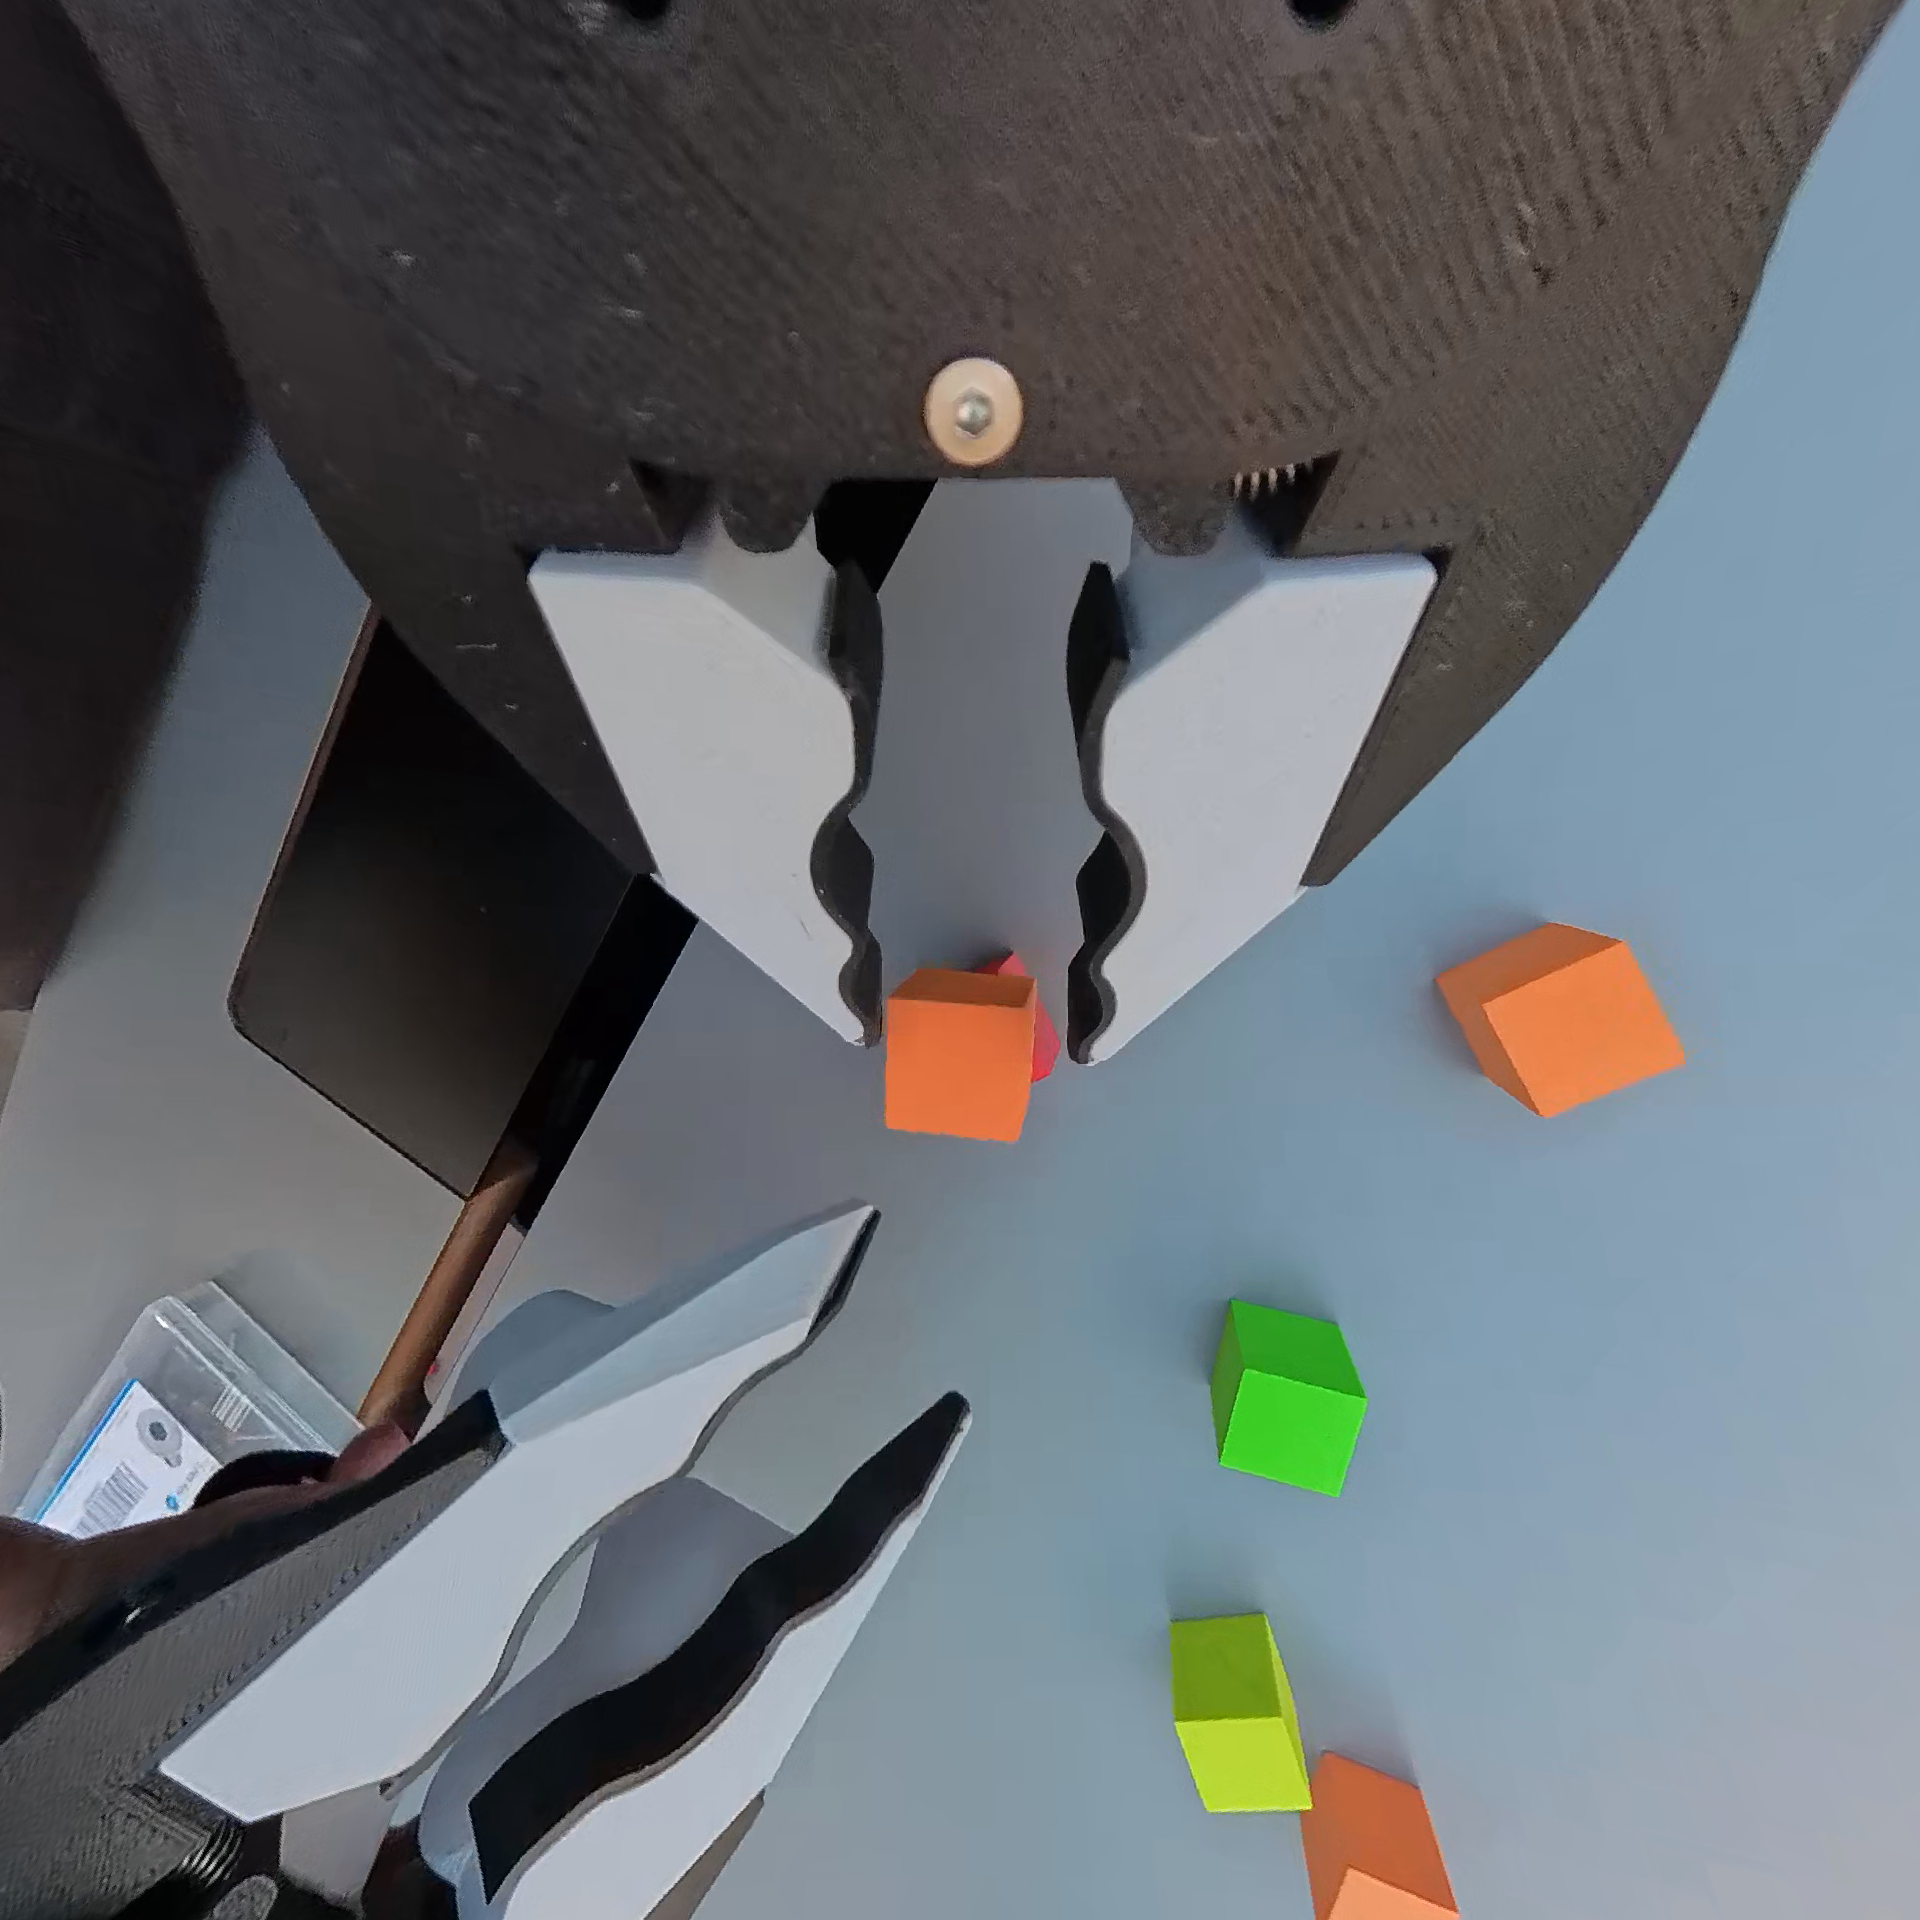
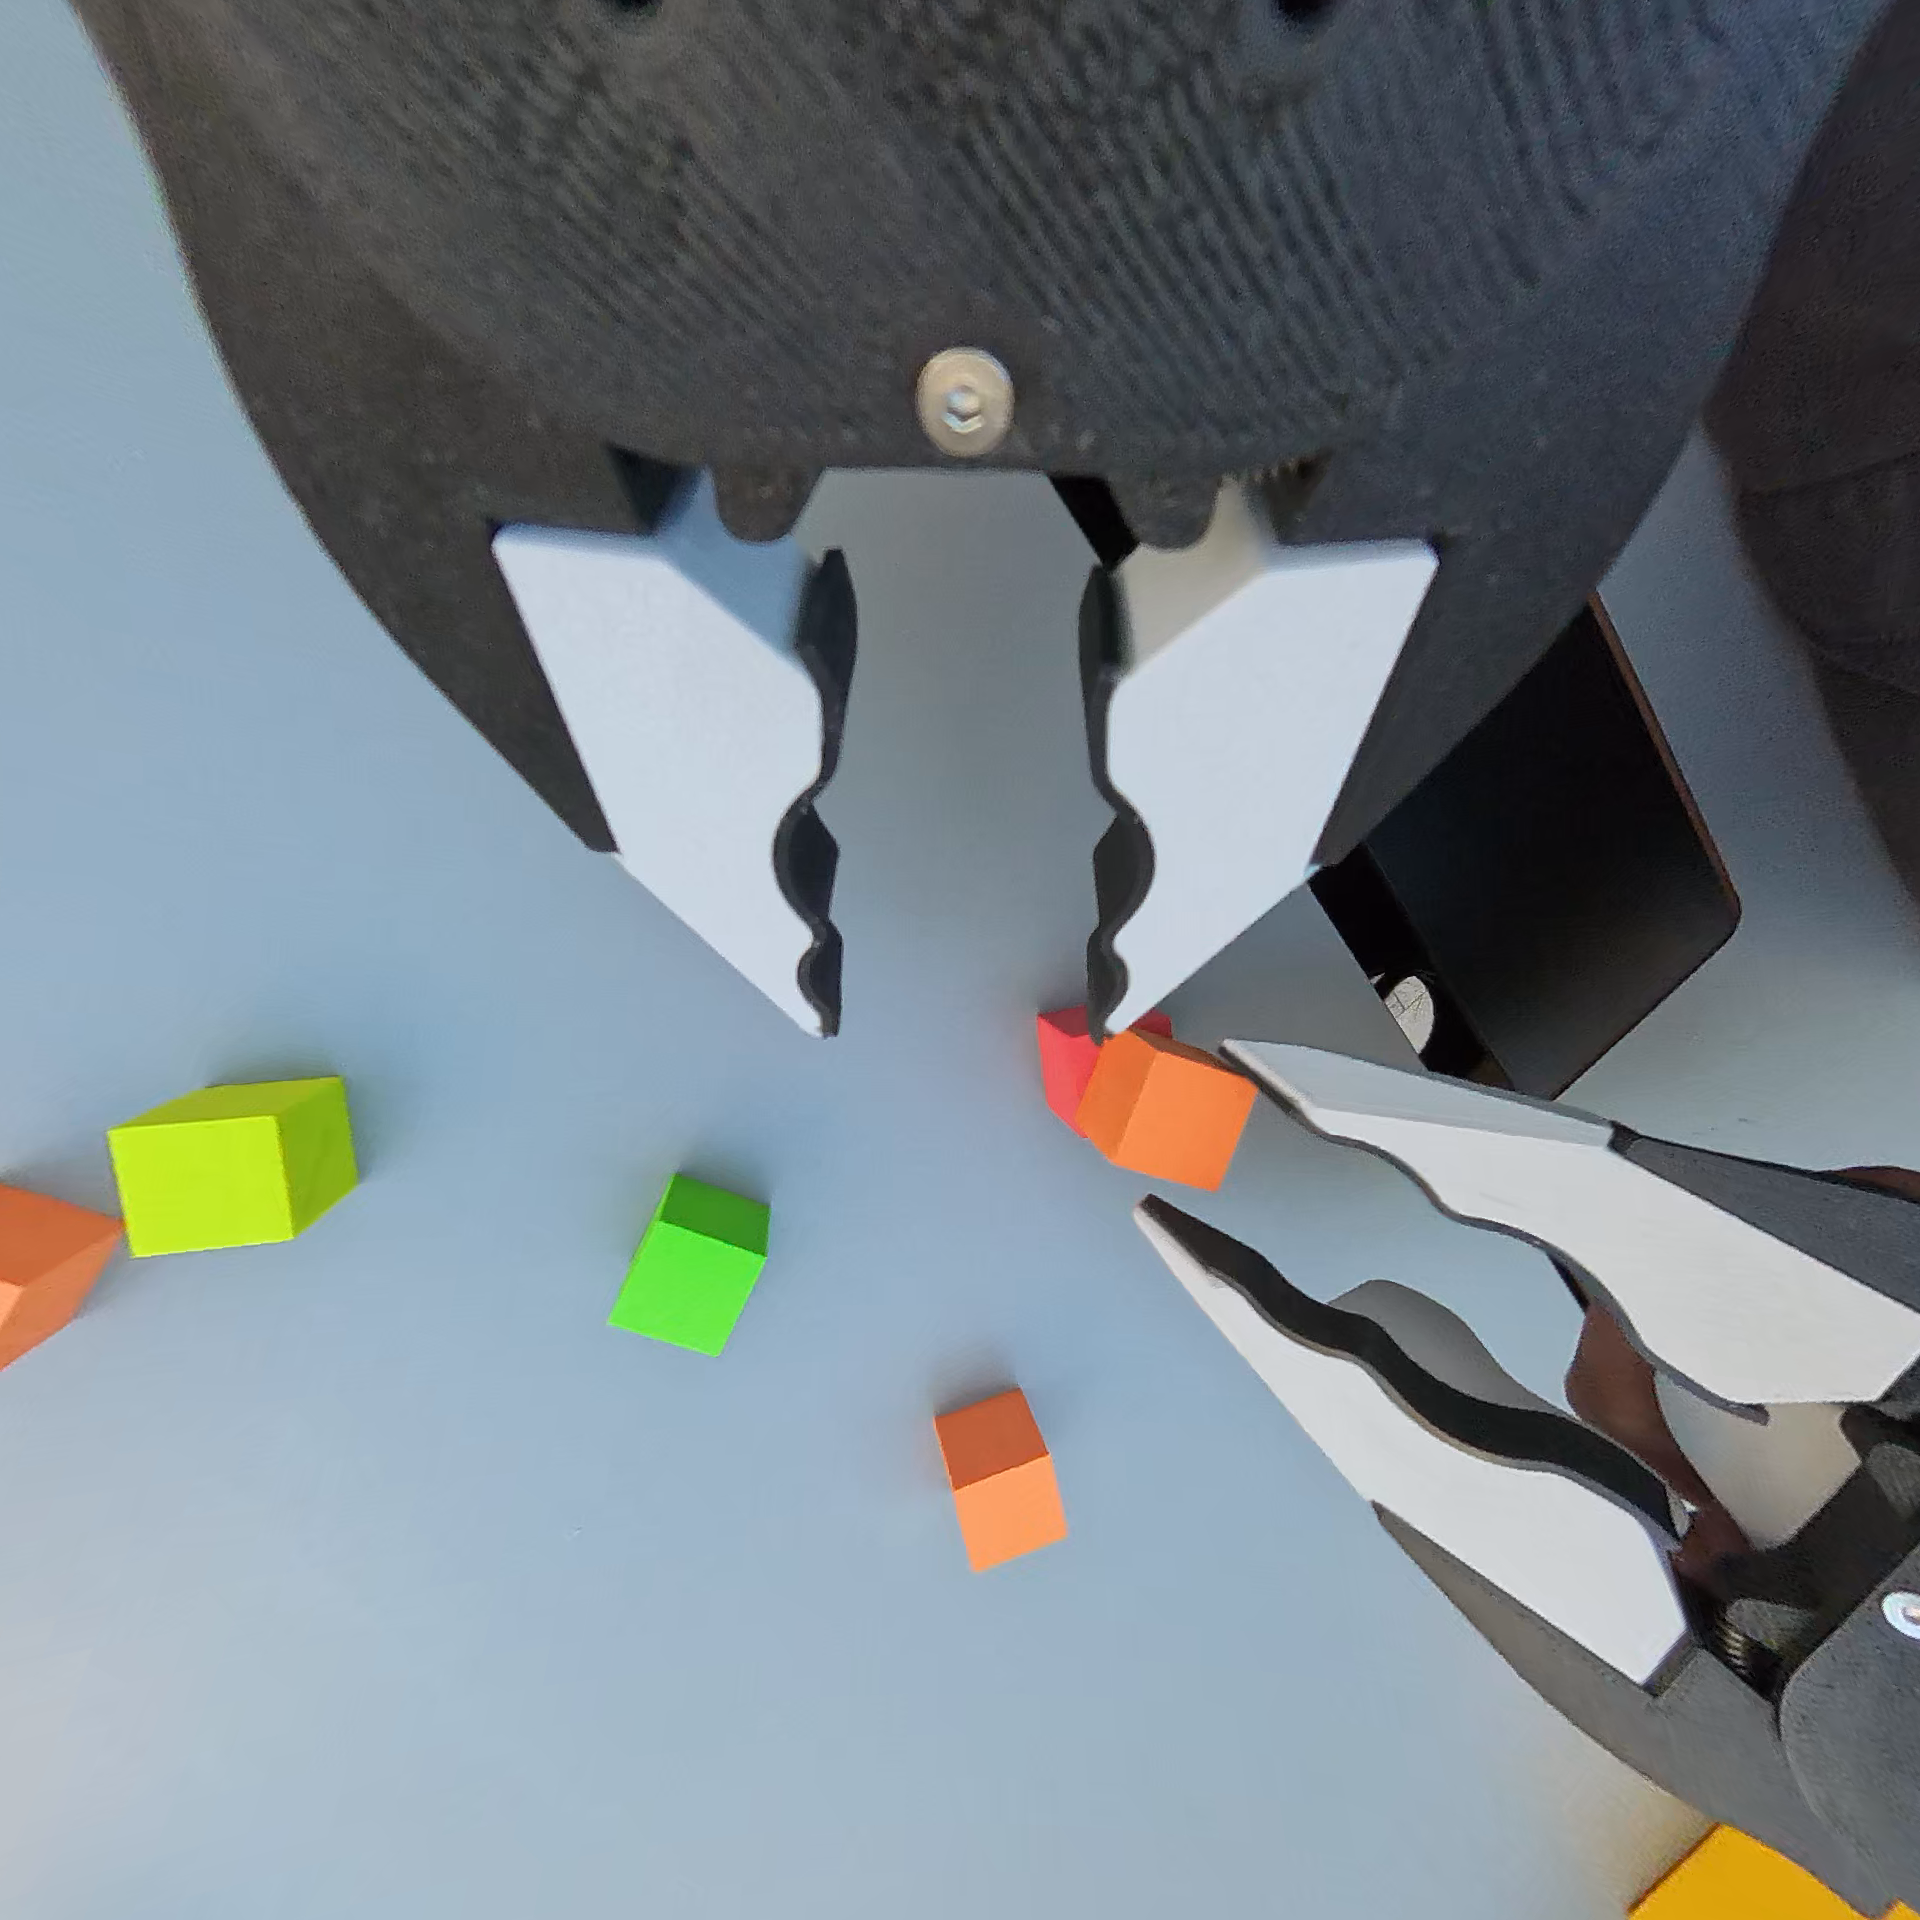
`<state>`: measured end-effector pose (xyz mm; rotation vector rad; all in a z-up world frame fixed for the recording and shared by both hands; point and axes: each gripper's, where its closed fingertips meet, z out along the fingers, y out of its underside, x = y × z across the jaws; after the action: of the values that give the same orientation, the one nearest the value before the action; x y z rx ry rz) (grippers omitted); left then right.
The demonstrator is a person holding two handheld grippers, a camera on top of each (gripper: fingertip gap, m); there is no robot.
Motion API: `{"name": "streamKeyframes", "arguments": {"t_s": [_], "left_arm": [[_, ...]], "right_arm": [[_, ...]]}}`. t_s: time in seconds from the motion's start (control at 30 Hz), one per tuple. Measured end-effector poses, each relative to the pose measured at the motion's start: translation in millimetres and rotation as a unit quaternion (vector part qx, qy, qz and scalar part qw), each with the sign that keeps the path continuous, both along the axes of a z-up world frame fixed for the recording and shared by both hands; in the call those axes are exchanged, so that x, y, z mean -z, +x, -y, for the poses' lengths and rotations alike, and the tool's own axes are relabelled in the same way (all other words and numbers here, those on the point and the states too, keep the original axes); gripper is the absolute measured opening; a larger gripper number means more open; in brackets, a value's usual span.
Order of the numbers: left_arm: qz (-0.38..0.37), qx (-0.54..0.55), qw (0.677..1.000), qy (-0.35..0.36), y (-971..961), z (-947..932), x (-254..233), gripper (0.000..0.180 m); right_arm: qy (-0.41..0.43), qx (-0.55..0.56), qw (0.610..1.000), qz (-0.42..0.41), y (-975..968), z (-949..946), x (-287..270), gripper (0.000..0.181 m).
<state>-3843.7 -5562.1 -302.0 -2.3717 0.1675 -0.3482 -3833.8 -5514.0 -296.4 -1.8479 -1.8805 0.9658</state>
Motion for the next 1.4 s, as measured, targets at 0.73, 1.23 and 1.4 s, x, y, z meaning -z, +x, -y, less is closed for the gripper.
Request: {"name": "streamKeyframes", "arguments": {"t_s": [0.73, 1.23, 1.4], "left_arm": [[-0.036, -0.195, 0.980, 0.030, -103, 0, -10, 0.037], [-0.068, -0.217, 0.973, -0.032, -108, -21, 37, 0.055], [-0.023, -0.234, 0.971, -0.033, -109, -19, 38, 0.025]], "right_arm": [[0.060, 0.102, 0.992, 0.034, -68, -54, 26, 0.042], [0.059, 0.011, 0.997, -0.057, -25, 0, -66, 0.025], [0.052, -0.032, 0.997, -0.046, -13, 29, -55, 0.025]]}}
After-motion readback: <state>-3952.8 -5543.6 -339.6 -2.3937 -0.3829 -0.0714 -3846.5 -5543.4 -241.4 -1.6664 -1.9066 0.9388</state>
